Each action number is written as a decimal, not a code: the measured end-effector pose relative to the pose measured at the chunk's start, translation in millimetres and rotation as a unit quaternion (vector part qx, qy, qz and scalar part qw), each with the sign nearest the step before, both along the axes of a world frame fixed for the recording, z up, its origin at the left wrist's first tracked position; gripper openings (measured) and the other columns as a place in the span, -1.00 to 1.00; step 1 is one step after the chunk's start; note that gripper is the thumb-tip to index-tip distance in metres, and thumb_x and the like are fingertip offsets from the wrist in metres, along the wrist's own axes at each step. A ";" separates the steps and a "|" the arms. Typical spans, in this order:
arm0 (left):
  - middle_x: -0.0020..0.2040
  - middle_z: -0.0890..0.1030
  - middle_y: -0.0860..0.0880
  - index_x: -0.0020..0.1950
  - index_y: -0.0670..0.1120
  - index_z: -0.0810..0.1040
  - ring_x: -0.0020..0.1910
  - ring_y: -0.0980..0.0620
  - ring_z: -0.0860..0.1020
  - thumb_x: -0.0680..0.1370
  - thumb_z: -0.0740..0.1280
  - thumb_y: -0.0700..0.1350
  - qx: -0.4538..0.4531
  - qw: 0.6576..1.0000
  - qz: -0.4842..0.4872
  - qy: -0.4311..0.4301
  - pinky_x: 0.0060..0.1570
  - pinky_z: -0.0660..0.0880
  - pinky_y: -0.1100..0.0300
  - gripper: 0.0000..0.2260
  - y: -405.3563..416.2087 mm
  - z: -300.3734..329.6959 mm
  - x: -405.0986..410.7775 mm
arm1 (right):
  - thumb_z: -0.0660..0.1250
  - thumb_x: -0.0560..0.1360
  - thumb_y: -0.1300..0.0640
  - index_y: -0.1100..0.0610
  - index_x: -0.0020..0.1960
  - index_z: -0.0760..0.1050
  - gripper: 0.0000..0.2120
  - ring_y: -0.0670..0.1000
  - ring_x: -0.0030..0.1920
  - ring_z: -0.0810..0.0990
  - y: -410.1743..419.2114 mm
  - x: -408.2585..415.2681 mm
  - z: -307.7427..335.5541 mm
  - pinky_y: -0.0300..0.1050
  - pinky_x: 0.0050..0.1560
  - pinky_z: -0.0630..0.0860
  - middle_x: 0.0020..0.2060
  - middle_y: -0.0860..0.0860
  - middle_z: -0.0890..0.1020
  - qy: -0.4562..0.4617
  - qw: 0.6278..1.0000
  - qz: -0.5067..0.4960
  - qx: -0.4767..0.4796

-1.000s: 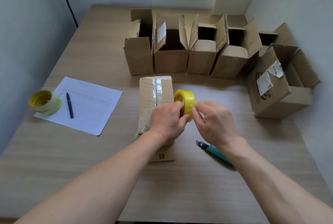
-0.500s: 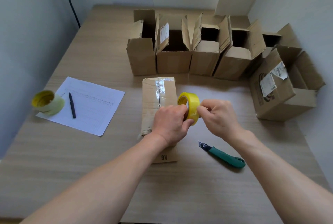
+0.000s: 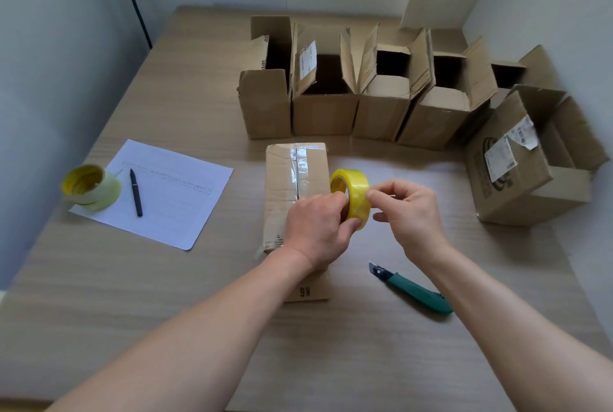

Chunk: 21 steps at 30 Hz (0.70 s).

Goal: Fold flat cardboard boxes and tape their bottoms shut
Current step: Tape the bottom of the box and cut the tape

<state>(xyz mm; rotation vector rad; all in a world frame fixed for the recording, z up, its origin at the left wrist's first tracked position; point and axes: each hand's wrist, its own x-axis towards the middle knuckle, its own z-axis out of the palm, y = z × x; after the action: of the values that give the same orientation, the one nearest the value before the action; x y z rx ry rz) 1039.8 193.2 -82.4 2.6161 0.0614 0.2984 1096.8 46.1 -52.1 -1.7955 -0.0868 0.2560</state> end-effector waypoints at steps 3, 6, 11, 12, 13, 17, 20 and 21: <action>-0.28 0.57 -0.05 -0.23 0.04 0.27 -0.28 -0.18 0.50 0.45 0.41 0.08 -0.002 1.000 -0.010 -0.010 -0.32 0.19 0.11 -0.68 1.2 -0.3 -1.1 | 0.46 0.40 0.28 0.03 -0.38 0.62 -0.77 0.03 -0.28 0.64 1.9 6.2 1.3 -0.06 -0.27 0.54 -0.38 0.04 0.64 0.055 0.998 -0.006 0.031; -0.31 0.55 -0.05 -0.23 0.04 0.27 -0.32 -0.18 0.49 0.44 0.41 0.07 -0.012 0.999 -0.019 -0.023 -0.34 0.21 0.12 -0.68 2.4 0.5 -2.2 | 0.48 0.38 0.31 0.06 -0.42 0.61 -0.75 -0.01 -0.37 0.60 2.7 12.0 1.1 -0.10 -0.30 0.52 -0.44 0.03 0.62 0.063 0.998 -0.001 0.027; -0.32 0.54 -0.02 -0.23 0.04 0.30 -0.34 -0.15 0.47 0.45 0.39 0.06 -0.028 0.999 -0.032 -0.029 -0.32 0.23 0.13 -0.73 3.8 1.0 -3.1 | 0.55 0.31 0.32 0.10 -0.40 0.52 -0.74 0.02 -0.44 0.56 1.1 18.9 5.4 -0.07 -0.37 0.56 -0.46 0.07 0.60 0.037 0.999 0.006 0.024; -0.32 0.54 -0.01 -0.23 0.03 0.32 -0.34 -0.14 0.47 0.46 0.39 0.07 -0.030 0.999 -0.033 -0.030 -0.31 0.23 0.13 -0.74 3.8 0.9 -3.2 | 0.55 0.31 0.32 0.11 -0.40 0.50 -0.73 0.04 -0.43 0.57 1.0 19.4 5.3 -0.04 -0.35 0.57 -0.44 0.10 0.60 0.039 0.999 0.004 0.029; -0.32 0.53 -0.01 -0.23 0.01 0.35 -0.34 -0.14 0.47 0.46 0.38 0.07 -0.033 0.998 -0.033 -0.029 -0.31 0.22 0.13 -0.75 4.0 0.9 -3.2 | 0.55 0.32 0.32 0.11 -0.39 0.49 -0.72 0.06 -0.42 0.58 1.3 19.5 4.9 -0.02 -0.33 0.58 -0.42 0.12 0.60 0.049 0.998 0.002 0.035; -0.31 0.54 0.00 -0.21 -0.03 0.42 -0.34 -0.12 0.47 0.47 0.37 0.10 -0.038 0.998 -0.035 -0.029 -0.33 0.26 0.12 -0.75 4.8 -0.3 -2.8 | 0.46 0.40 0.37 0.11 -0.20 0.48 -0.78 0.03 -0.39 0.58 3.9 17.8 1.2 -0.02 -0.31 0.60 -0.37 0.06 0.59 0.170 0.978 -0.009 0.121; -0.28 0.59 0.04 -0.19 -0.02 0.48 -0.31 -0.08 0.52 0.48 0.34 0.17 -0.039 0.998 -0.031 -0.029 -0.31 0.36 0.09 -0.73 3.8 -0.2 -2.8 | 0.42 0.43 0.39 0.14 -0.09 0.48 -0.79 -0.02 -0.41 0.57 1.7 15.5 2.3 -0.09 -0.35 0.58 -0.36 0.05 0.59 0.199 0.965 -0.021 0.170; -0.26 0.60 0.07 -0.17 -0.01 0.51 -0.30 -0.04 0.52 0.47 0.33 0.20 -0.048 0.998 -0.027 -0.030 -0.29 0.37 0.11 -0.72 3.5 -0.1 -2.6 | 0.41 0.43 0.39 0.14 -0.08 0.49 -0.79 -0.02 -0.40 0.58 -2.1 16.0 3.8 -0.12 -0.35 0.57 -0.35 0.04 0.60 0.176 0.969 -0.032 0.169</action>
<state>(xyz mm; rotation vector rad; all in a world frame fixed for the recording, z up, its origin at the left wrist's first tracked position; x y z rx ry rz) 1037.2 196.7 -82.5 2.5077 -0.0143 0.3472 1112.8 44.1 -48.3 -1.3892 0.1716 0.4809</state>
